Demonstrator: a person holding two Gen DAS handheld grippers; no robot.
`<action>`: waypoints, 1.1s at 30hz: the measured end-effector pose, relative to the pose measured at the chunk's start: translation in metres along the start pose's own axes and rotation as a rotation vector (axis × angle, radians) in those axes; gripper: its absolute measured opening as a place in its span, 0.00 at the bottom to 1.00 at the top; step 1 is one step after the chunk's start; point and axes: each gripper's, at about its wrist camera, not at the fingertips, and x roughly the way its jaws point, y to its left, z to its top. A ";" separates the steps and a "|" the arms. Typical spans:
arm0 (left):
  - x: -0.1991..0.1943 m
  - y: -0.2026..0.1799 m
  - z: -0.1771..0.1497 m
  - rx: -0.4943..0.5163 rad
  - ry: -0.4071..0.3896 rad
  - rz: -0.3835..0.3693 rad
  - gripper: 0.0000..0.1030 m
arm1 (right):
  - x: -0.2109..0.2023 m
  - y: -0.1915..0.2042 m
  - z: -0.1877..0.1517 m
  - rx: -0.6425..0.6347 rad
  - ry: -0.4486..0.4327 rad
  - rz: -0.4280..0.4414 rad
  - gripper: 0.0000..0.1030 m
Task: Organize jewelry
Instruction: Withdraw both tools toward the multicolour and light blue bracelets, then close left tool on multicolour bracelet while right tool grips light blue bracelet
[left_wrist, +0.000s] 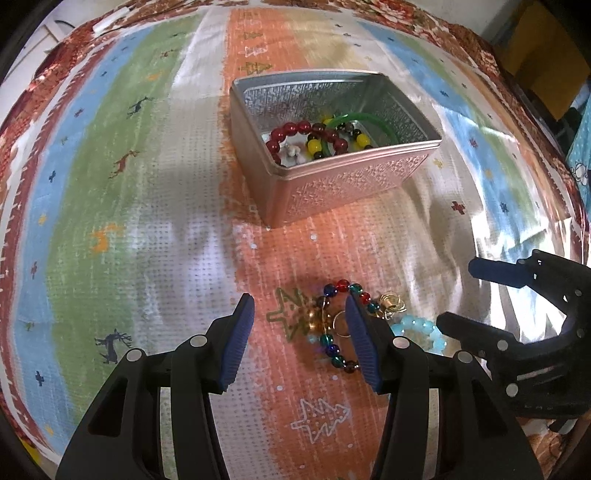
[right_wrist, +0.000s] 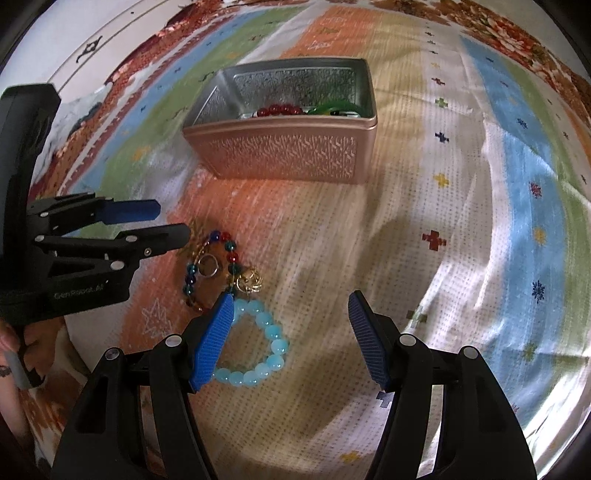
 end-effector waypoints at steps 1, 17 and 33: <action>0.003 0.001 0.001 -0.003 0.009 0.002 0.50 | 0.001 0.000 -0.001 -0.002 0.005 -0.003 0.62; 0.021 -0.007 0.010 0.020 0.033 0.051 0.50 | 0.021 0.028 -0.008 -0.121 0.085 -0.028 0.62; 0.038 -0.026 0.020 0.066 0.046 0.108 0.51 | 0.038 0.038 -0.004 -0.157 0.126 -0.069 0.41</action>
